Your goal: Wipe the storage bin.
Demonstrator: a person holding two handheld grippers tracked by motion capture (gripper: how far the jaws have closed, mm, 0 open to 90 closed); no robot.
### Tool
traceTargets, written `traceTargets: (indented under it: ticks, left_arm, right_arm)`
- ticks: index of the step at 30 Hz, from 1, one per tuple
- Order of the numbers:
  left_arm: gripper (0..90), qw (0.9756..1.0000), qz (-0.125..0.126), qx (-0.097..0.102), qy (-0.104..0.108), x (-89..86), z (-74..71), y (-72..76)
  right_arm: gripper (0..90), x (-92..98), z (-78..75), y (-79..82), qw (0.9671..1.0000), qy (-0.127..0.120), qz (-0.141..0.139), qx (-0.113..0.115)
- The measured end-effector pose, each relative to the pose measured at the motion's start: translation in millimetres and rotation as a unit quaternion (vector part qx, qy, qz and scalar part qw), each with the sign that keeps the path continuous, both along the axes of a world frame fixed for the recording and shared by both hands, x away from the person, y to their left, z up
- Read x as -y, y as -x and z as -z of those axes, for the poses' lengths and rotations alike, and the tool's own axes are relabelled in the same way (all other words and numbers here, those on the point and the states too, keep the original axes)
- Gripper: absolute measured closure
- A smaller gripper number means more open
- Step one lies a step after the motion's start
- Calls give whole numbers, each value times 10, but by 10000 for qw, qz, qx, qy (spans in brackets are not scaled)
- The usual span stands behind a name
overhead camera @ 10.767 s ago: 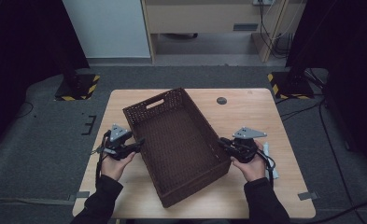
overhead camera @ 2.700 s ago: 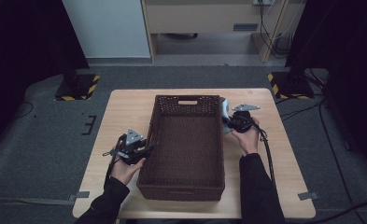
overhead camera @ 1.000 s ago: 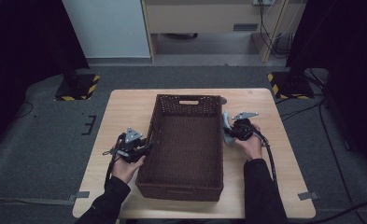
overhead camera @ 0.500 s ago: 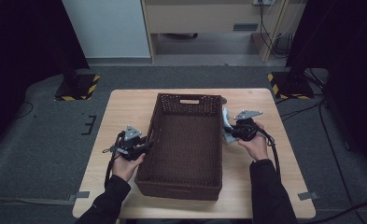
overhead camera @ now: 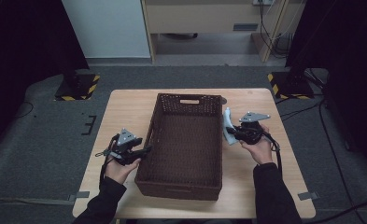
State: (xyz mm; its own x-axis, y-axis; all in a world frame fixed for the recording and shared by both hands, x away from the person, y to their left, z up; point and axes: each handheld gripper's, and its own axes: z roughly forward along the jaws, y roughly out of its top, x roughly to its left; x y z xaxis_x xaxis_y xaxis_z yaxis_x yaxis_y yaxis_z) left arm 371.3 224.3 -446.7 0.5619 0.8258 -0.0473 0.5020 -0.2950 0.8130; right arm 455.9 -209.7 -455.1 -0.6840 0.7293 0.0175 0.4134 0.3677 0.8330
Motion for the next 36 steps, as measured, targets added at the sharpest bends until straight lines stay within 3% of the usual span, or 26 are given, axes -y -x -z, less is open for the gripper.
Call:
traceTargets:
  ticks: [5, 9, 11, 17, 20, 22, 25, 28, 31, 36]
  left_arm:
    - [545, 9997, 121, -177, -111, 58, 67, 19]
    - [579, 9998, 12, -193, -57, 64, 66, 27]
    - [597, 9998, -31, -175, -128, 79, 56, 37]
    - [655, 9995, -268, -73, -155, 113, 45, 52]
    - [671, 9993, -318, -67, -177, 116, 40, 41]
    - [679, 9991, -348, -67, -227, 123, 34, 32]
    - [686, 9990, -373, -58, -239, 122, 34, 14]
    - [686, 9990, -377, -77, -223, 108, 35, -23]
    - [684, 9991, -400, -74, -127, 101, 46, -62]
    - [667, 9994, -336, -84, -55, 87, 51, -71]
  right_arm:
    - [838, -70, -12, 102, 9997, 79, -200, 62]
    - [837, -83, 161, 117, 9992, 310, -154, -186]
    - [837, -71, 250, 113, 9990, 315, -118, -300]
    - [835, -70, 555, 112, 9944, 715, 14, -776]
    - [835, -43, 498, 127, 9960, 458, 83, -756]
    - [835, -5, 385, 152, 9980, 225, 63, -592]
    - [835, 30, 125, 235, 9998, -141, 17, -165]
    - [835, 24, -28, 295, 9995, -288, -84, 96]
    - [835, -33, -25, 309, 9996, -183, -194, 45]
    - [835, -150, 243, 243, 9988, 248, -218, -366]
